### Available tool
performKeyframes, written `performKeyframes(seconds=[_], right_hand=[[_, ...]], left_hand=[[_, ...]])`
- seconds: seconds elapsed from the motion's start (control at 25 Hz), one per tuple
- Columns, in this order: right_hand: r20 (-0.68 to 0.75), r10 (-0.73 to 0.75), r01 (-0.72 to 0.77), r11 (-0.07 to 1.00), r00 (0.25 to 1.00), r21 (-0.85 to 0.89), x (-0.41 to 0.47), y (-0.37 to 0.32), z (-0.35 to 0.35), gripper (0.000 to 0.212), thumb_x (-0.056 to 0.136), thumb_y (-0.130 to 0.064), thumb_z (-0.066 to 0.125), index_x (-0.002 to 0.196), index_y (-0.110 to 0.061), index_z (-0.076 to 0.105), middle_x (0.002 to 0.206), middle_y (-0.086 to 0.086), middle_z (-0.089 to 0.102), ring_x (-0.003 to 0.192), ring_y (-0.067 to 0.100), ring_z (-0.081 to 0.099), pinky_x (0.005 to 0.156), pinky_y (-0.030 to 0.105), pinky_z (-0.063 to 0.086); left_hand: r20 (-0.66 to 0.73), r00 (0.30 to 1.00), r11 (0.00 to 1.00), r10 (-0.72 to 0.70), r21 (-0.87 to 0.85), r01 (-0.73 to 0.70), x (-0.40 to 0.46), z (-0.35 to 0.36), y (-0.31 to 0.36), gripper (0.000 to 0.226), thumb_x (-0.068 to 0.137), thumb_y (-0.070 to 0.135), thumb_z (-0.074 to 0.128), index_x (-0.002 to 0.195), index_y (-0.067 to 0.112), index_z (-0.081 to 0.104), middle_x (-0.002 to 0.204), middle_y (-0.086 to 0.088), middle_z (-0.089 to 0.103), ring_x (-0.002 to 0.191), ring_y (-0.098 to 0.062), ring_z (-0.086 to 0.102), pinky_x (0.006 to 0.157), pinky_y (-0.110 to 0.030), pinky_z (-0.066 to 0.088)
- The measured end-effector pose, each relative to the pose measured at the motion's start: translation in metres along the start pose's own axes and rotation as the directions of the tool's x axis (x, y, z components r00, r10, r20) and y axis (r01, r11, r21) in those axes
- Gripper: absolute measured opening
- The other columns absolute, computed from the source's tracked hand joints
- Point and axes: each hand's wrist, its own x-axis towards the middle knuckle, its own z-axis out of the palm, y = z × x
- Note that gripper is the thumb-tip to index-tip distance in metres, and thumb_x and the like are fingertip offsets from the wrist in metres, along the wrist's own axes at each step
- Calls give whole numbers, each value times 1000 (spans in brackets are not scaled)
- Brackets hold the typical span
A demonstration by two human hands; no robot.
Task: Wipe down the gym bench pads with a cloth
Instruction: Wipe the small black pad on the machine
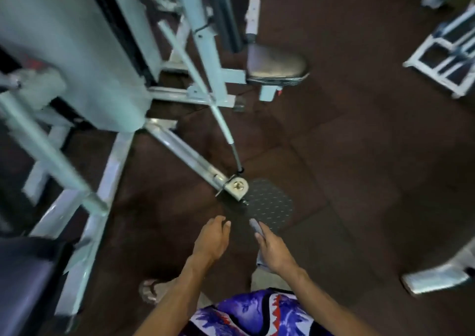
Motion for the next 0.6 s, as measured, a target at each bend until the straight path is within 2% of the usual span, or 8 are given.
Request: performKeyframes(seconds=[0.08,0.2,0.28,0.4,0.6], right_hand=[[-56,22,-19,998,998,53,2,28,-50,44,106,-27,40,149,-19,38,140,9,58,126,25,57,90,24,40],[-105,69,-60,994,992,93,14,59,-125,45,106,-28,38,150,-19,36,143,8,56,128,26,56,100,29,41],[-127,93,-79,991,988,112,33,72,-163,46,106,-30,36,151,-18,35,144,10,55,128,26,55,104,32,42],[-159,101,-83,990,982,117,71,75,-205,47,106,-30,36,151,-16,36,141,14,57,126,30,56,101,35,43],[-157,90,-68,988,984,138,155,50,-271,46,106,-32,37,151,-20,35,141,12,57,127,28,57,102,34,43]], left_hand=[[26,999,1000,27,-17,-26,16,32,55,38,102,33,40,127,9,57,125,-12,64,117,-26,59,102,-37,45],[79,994,997,71,0,-71,36,67,133,34,102,30,42,121,9,60,119,-12,67,116,-27,60,101,-35,44],[119,990,997,77,10,-78,54,76,173,30,101,31,42,114,12,62,113,-8,68,109,-24,63,98,-35,47],[121,983,990,137,13,-139,92,71,214,27,101,30,41,104,13,62,103,-8,69,100,-25,64,93,-42,49],[90,984,986,157,37,-161,192,43,267,36,101,28,40,120,5,60,122,-17,66,115,-31,62,96,-39,48]])
